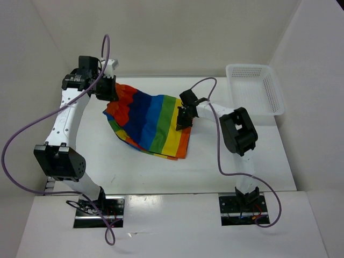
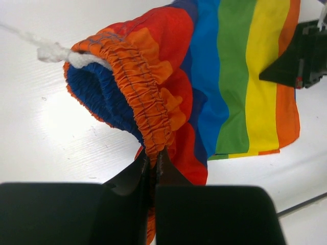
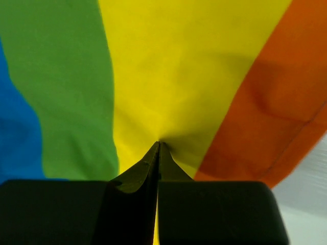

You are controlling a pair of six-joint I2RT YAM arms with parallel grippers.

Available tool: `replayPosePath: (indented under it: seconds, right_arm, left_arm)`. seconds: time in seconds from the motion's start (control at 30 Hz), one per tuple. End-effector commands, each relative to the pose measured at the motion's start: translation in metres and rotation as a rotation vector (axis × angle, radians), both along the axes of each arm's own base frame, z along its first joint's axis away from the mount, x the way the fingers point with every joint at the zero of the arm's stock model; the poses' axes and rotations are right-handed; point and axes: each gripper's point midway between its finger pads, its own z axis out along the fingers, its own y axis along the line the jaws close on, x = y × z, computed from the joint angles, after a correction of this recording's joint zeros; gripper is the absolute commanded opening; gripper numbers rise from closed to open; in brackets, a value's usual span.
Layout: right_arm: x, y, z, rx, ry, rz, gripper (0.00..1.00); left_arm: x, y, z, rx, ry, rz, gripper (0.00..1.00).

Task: Fold and stack the shorts
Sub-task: Fold the shorts

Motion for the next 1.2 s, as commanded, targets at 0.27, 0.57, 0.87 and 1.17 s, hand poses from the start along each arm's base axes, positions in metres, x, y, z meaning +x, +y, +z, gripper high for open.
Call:
replayPosePath:
  seconds: [0.27,0.57,0.87,1.17]
  right_arm:
    - [0.006,-0.053,0.025,-0.018,-0.074,-0.125,0.0]
    - [-0.001,-0.064,0.002,-0.036,-0.032,-0.133,0.06]
    - [0.0,-0.065,0.002,-0.04,-0.032,-0.145,0.5]
    - [-0.009,-0.056,-0.025,-0.085,0.016,-0.144,0.32]
  left_arm:
    - [0.013,0.008,0.009,0.027,-0.047,0.025,0.0]
    - [0.014,-0.001,0.01,0.004,-0.046,-0.004,0.0]
    - [0.014,-0.003,0.015,-0.004,-0.064,-0.01,0.0]
    - [0.011,-0.02,0.041,0.028,-0.12,-0.037,0.0]
